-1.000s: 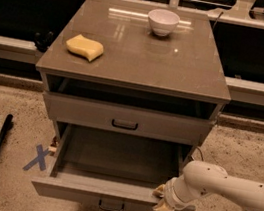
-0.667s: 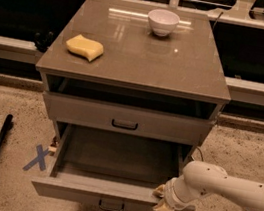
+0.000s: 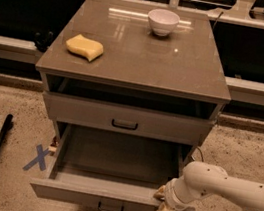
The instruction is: Open middle drawer
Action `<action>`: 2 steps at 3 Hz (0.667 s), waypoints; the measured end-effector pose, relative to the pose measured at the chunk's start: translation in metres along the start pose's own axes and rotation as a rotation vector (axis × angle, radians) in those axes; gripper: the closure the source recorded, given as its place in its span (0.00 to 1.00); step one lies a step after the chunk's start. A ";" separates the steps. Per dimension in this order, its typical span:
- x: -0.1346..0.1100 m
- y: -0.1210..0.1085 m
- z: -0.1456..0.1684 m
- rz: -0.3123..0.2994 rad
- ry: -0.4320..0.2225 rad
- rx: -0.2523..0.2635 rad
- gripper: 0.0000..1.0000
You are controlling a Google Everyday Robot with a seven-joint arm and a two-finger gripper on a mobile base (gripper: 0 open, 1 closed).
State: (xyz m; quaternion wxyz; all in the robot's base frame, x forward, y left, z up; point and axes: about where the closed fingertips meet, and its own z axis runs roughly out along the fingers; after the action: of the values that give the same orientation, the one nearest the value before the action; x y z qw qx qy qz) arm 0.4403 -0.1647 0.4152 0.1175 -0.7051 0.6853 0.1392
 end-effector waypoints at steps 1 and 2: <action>-0.001 0.000 -0.016 -0.003 0.012 0.027 0.01; -0.007 -0.003 -0.057 -0.011 0.038 0.111 0.00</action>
Offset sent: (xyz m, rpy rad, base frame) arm 0.0087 -0.0216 0.0899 -0.0720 -0.1794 -0.0396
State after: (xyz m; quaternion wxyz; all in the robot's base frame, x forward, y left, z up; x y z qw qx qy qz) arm 0.4453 -0.1785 0.4713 0.1440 -0.7039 0.6901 0.0868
